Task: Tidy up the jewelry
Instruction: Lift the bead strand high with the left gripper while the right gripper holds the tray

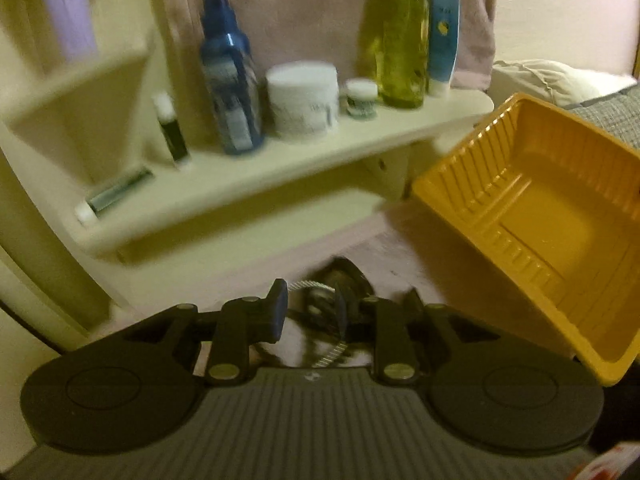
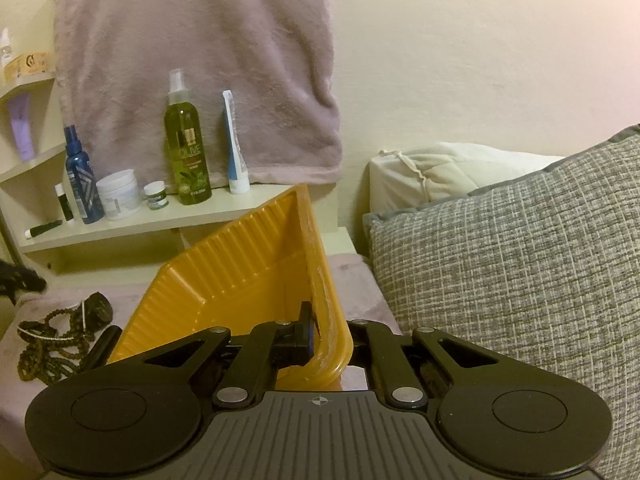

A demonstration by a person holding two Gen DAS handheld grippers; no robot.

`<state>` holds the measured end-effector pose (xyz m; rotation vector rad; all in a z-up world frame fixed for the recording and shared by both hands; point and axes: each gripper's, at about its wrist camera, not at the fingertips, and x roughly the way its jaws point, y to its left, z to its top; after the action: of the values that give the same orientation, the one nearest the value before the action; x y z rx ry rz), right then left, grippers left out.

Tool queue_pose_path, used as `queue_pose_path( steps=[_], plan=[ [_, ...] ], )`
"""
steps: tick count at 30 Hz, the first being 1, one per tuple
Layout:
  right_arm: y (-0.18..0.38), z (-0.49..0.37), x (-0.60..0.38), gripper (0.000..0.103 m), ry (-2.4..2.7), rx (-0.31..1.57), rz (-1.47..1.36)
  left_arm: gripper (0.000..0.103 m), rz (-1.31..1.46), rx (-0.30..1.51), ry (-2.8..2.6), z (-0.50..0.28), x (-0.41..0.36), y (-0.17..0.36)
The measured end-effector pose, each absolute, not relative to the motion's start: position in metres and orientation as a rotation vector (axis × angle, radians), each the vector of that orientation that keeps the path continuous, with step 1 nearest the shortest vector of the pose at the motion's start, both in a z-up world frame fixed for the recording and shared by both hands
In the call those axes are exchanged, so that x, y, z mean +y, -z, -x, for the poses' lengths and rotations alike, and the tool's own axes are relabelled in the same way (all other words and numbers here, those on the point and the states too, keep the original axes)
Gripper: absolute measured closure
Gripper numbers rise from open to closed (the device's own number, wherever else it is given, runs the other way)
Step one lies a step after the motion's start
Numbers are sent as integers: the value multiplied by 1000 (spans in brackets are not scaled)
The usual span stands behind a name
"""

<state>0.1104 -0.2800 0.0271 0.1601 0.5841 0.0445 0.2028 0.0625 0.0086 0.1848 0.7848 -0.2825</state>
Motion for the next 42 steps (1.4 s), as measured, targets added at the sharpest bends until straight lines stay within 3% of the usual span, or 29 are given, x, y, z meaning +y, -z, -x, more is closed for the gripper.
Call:
queue_pose_path(
  steps=[9, 13, 18, 42],
  plan=[
    [-24, -112, -284, 97, -38, 599, -165, 81, -49, 864, 246, -208, 48, 36],
    [-24, -113, -285, 97, -38, 599, -166, 97, -64, 883, 236, -208, 47, 41],
    [-24, -116, -287, 97, -42, 596, -170, 97, -83, 870, 246, -196, 56, 31],
    [-33, -107, -274, 96, -56, 559, -159, 97, -151, 450, 298, -158, 78, -183]
  ],
)
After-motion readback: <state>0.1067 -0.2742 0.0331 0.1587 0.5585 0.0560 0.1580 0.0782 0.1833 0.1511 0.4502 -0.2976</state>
